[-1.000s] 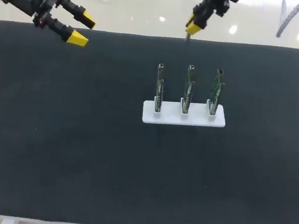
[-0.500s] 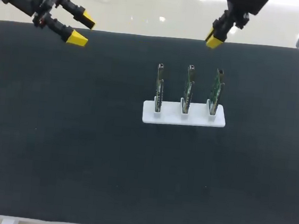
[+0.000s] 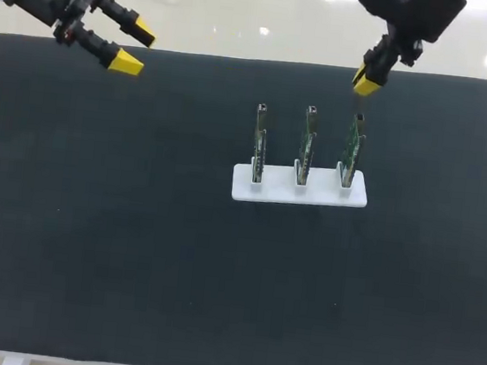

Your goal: Pick up the optical module with the left hand, and insert it into the network port with the right hand.

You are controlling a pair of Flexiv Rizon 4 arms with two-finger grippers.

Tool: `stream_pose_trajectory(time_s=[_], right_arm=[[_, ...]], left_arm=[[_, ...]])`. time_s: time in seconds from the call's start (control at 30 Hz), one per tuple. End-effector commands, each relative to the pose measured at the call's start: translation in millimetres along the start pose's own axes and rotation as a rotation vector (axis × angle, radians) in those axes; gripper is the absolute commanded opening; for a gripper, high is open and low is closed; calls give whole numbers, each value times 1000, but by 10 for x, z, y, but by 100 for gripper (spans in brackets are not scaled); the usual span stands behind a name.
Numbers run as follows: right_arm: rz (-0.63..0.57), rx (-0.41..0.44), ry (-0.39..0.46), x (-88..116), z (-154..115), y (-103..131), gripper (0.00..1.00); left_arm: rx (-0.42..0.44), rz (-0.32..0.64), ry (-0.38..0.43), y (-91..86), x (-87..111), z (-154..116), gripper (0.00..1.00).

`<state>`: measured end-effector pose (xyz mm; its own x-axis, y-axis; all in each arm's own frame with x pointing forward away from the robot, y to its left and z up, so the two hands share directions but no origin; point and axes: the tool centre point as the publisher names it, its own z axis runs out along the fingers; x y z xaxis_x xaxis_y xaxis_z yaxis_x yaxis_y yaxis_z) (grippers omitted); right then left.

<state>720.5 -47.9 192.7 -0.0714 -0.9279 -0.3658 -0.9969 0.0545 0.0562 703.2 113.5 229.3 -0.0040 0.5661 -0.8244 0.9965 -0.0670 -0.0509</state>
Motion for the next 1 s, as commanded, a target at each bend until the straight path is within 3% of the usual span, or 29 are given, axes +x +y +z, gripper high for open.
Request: stream_pose_trajectory(time_s=[0.03,1.0], right_arm=[[-9,0,4,32,-2,-21,0],[-62,-8,18,141,89,-89,0]], left_arm=[[1,-1,3,7,-1,0,100],[1,-1,3,7,-1,0,100]])
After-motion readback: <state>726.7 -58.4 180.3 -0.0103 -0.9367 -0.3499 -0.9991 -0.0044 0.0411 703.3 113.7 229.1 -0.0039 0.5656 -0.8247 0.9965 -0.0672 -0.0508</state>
